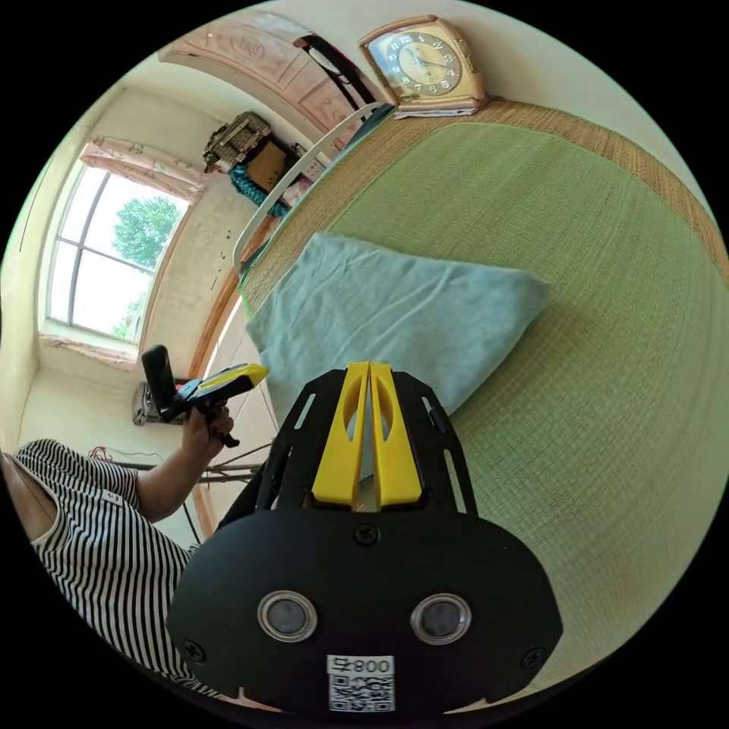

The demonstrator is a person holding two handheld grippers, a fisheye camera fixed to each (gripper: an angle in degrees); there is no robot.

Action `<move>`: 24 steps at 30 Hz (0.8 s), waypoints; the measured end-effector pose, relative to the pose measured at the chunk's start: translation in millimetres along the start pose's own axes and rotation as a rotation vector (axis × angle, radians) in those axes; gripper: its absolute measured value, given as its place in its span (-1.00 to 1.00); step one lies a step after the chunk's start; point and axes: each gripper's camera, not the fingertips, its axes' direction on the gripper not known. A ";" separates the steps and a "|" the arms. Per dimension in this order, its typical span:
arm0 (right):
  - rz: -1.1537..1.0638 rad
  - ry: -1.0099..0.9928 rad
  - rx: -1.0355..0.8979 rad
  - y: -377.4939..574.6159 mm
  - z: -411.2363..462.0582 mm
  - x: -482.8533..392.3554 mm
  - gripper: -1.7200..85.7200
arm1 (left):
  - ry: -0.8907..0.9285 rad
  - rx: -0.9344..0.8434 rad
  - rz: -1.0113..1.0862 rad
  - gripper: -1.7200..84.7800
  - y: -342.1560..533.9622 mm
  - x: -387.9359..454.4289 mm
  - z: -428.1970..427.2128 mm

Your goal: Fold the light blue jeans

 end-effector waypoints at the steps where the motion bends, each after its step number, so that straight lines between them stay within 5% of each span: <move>1: -0.019 -0.045 -0.046 16.0 9.3 -9.8 -0.96 | -0.038 -0.029 -0.014 -0.96 1.1 4.2 8.1; 15: 0.011 -0.088 -0.062 84.4 -18.2 -13.1 -0.96 | 0.046 -0.046 -0.028 -0.95 19.5 56.0 26.7; 24: 0.143 -0.182 -0.099 112.5 -30.3 16.5 -0.96 | 0.191 -0.245 0.062 -0.87 27.2 118.1 81.9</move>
